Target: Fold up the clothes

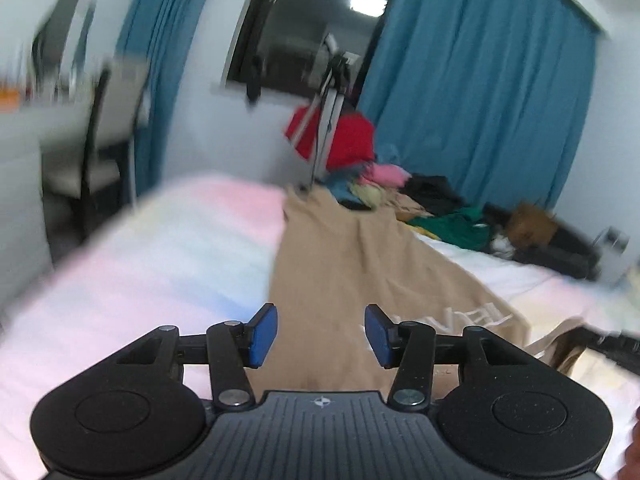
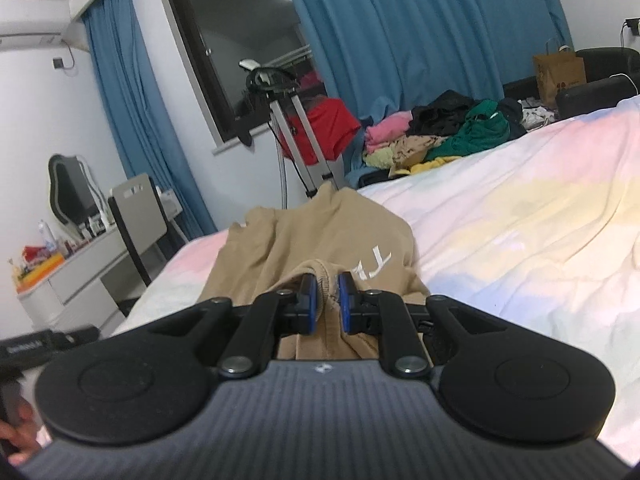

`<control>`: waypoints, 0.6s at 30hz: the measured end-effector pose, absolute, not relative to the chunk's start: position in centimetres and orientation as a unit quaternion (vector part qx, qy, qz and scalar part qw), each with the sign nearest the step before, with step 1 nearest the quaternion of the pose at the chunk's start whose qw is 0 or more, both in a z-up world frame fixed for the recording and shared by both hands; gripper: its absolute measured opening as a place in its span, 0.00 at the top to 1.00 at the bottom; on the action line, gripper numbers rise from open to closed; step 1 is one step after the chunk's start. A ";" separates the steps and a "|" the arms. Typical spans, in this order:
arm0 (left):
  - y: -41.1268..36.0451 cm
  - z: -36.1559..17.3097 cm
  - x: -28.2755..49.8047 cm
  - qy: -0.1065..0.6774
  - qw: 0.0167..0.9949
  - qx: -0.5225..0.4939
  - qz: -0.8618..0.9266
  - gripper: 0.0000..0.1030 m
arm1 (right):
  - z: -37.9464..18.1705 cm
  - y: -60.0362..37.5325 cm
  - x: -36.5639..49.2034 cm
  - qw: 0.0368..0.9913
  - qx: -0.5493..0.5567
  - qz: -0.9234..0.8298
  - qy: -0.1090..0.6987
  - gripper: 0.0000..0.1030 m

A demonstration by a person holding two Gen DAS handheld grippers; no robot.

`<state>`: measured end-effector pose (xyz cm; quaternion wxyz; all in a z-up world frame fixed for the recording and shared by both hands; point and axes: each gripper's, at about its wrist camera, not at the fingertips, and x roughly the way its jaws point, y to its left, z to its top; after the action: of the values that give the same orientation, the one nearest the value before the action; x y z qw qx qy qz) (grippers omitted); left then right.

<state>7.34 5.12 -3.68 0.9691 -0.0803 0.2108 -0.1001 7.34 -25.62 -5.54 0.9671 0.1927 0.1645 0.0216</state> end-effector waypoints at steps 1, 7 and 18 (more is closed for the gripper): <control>4.6 -3.3 6.7 0.202 0.971 -0.068 -0.108 0.51 | -5.5 -25.5 7.3 0.967 0.191 0.023 0.165 0.85; -2.7 -4.5 2.9 0.201 0.954 0.097 -0.201 0.52 | -5.1 -25.6 6.7 0.967 0.195 0.025 0.159 0.85; -7.2 -9.8 6.3 0.199 0.956 0.189 -0.101 0.71 | -3.8 -25.2 4.5 0.970 0.199 0.037 0.135 0.85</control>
<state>6.34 -7.19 -9.80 0.9564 0.1889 0.1986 -0.1011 4.52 -25.17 -3.82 0.9701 0.1988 0.1345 0.0371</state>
